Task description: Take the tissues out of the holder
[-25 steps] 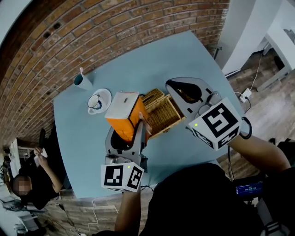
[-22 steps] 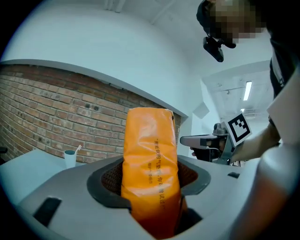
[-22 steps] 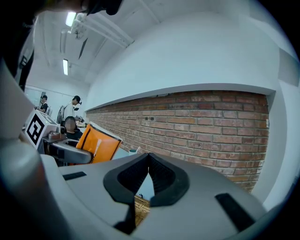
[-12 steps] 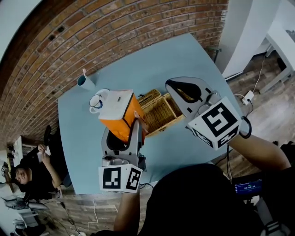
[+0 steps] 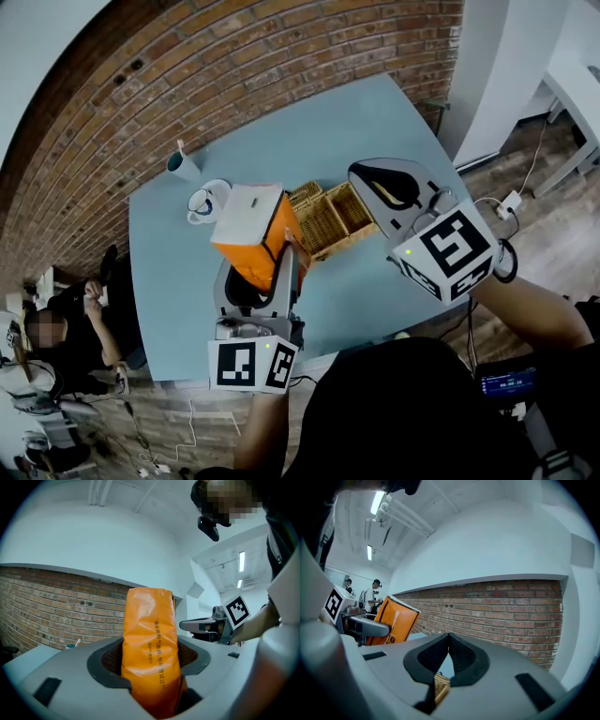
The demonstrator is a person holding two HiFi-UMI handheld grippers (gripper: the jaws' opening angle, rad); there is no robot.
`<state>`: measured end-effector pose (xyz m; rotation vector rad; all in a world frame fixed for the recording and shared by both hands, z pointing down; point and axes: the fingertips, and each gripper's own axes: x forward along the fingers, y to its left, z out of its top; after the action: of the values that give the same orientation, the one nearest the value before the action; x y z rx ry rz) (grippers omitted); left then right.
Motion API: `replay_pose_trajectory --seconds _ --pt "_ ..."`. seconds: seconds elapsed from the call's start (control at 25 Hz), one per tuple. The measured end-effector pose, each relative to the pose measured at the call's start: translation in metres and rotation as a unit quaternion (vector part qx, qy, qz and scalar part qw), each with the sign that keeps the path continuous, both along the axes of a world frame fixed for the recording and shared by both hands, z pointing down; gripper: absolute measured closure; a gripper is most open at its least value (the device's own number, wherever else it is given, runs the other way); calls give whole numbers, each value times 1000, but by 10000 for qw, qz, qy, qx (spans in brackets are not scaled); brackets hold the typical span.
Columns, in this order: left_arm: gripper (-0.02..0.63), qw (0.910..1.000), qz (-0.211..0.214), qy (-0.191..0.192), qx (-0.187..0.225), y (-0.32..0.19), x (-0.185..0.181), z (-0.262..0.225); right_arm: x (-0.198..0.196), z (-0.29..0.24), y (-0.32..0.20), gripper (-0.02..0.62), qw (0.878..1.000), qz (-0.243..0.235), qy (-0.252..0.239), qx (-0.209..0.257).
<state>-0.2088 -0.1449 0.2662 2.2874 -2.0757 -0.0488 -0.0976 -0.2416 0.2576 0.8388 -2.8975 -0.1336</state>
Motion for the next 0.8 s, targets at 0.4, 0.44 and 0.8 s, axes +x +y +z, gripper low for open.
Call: replay_pose_trajectory --seconds 0.4,0.44,0.8 --pt "335 9999 -104 -61 10 40 49 -4 55 0 38 592 10000 -31 -17 0" --pt "336 9999 -138 -65 16 47 52 -5 59 -1 44 592 10000 -62 -11 29" --pt "336 9969 -416 -601 279 98 85 -24 99 -15 89 592 9993 -274 -199 166"
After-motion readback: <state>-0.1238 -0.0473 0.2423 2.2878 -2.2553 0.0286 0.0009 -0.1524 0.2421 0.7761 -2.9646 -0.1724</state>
